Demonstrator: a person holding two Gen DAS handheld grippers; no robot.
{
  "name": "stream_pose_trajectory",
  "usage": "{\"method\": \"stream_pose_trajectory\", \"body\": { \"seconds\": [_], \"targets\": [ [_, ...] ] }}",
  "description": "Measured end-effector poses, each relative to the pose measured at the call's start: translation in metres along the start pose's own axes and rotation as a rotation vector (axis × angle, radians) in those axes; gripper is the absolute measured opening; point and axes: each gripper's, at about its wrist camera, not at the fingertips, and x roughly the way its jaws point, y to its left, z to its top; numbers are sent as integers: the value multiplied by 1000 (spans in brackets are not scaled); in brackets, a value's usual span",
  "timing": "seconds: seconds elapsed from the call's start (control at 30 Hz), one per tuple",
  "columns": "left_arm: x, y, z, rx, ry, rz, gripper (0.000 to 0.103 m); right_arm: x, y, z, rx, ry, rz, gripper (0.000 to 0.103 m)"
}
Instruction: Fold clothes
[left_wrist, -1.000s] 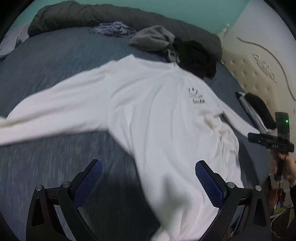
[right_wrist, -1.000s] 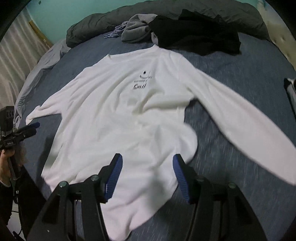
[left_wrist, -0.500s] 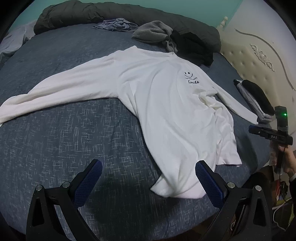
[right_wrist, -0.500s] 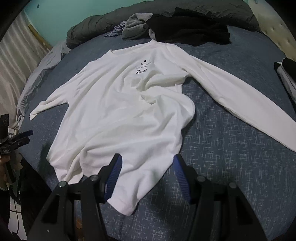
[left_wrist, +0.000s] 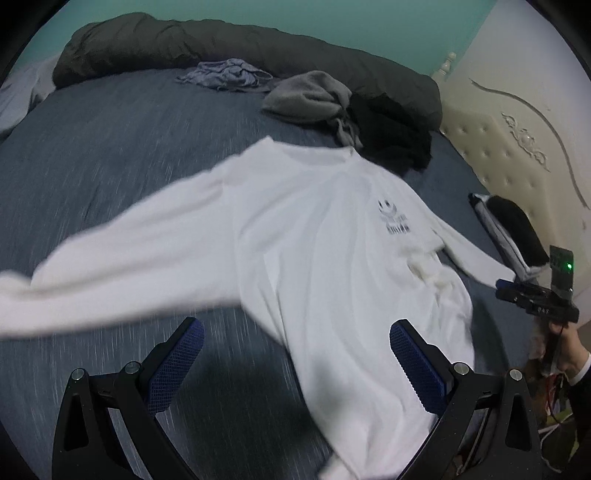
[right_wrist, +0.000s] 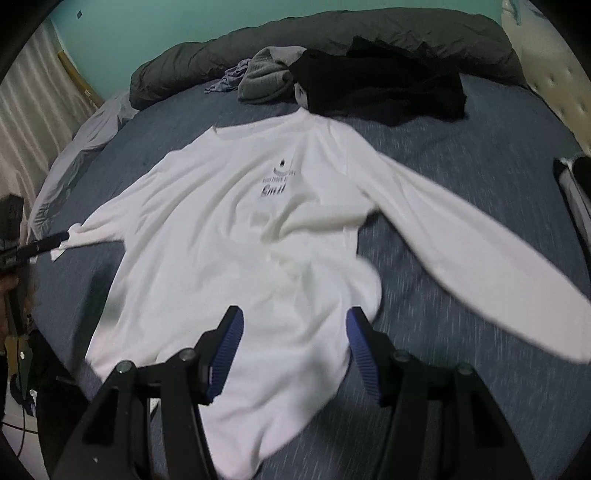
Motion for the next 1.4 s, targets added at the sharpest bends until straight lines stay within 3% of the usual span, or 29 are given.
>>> {"method": "stream_pose_trajectory", "body": {
  "seconds": [0.43,0.53,0.67,0.9,1.23,1.33,1.4],
  "targets": [
    [131,30,140,22,42,33,102,93,-20,130,-60,-16,-22,59],
    [156,33,161,32,48,32,95,115,-20,154,-71,-16,-35,59],
    [182,42,179,24,65,22,77,141,-22,181,-63,-17,-49,59],
    [222,52,195,60,108,38,58,180,-29,216,-54,-16,-64,59],
    [243,55,203,91,107,-42,57,219,-41,258,-30,-14,-72,59],
    [247,53,204,112,113,-47,40,230,-39,266,-41,-7,-63,59],
    [250,51,204,126,117,-51,11,237,-35,268,-61,3,-60,59]
  ]
}}
